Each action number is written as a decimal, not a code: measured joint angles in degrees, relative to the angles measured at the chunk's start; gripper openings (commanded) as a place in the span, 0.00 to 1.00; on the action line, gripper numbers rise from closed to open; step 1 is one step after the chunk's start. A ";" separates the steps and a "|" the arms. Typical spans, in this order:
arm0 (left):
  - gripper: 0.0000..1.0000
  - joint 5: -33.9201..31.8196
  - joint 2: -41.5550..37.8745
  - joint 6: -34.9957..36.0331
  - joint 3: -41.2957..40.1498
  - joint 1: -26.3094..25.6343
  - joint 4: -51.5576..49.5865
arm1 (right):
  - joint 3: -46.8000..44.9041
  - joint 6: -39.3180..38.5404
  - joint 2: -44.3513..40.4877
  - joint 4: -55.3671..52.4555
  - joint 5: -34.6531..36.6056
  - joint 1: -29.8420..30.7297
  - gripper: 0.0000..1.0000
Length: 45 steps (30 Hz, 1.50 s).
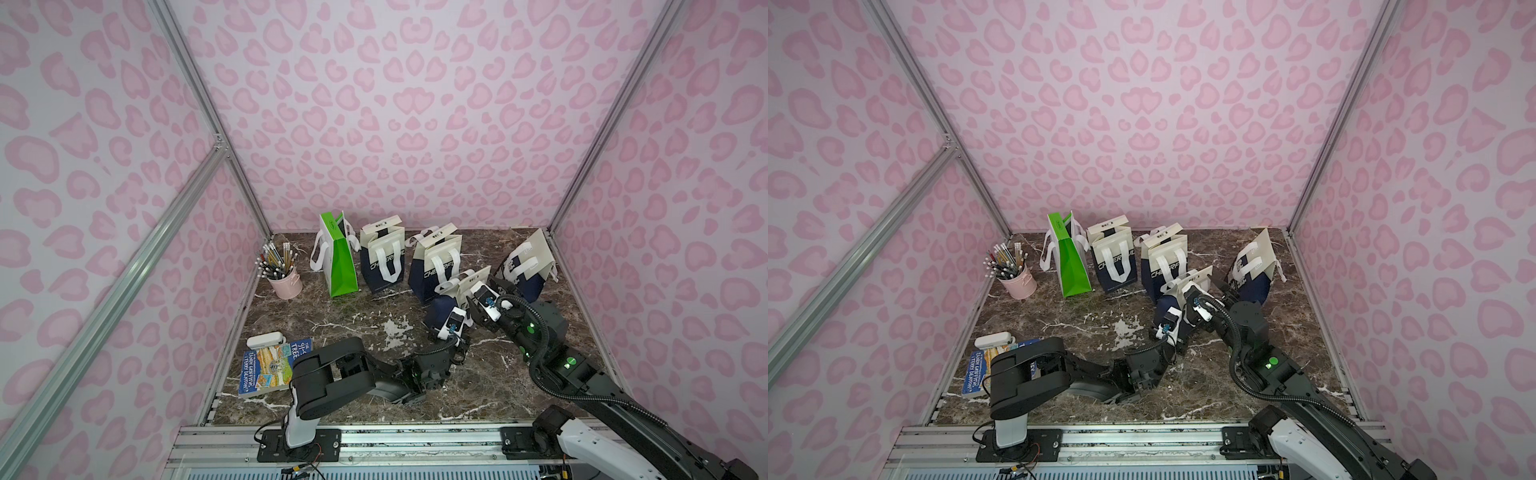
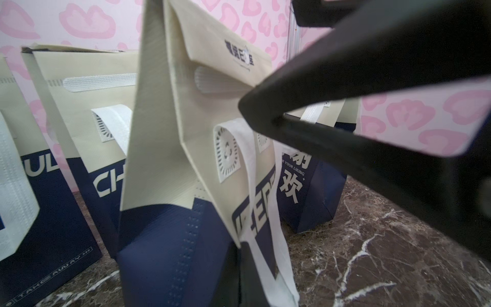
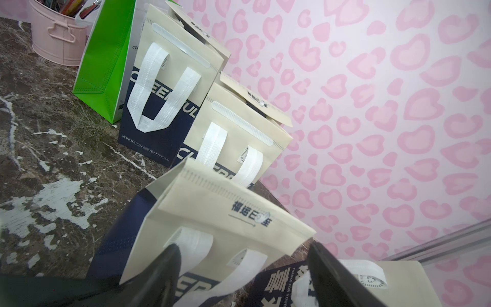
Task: Open the takeout bag
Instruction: Open the takeout bag at the center of the board.
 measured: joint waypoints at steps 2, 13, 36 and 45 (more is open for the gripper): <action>0.05 0.22 -0.07 0.00 -0.11 0.00 0.00 | 0.00 0.00 0.61 1.05 -0.04 0.42 0.78; 0.05 0.26 -0.55 -0.39 -0.63 0.02 0.17 | -0.02 -0.87 3.21 4.09 0.72 2.25 0.70; 0.05 0.57 -0.52 0.24 -0.22 -0.04 0.15 | 0.76 -6.64 8.35 9.88 6.51 2.84 0.32; 0.05 0.55 -0.42 0.61 0.17 -0.04 0.15 | 2.27 -7.58 10.69 11.87 8.39 2.64 0.28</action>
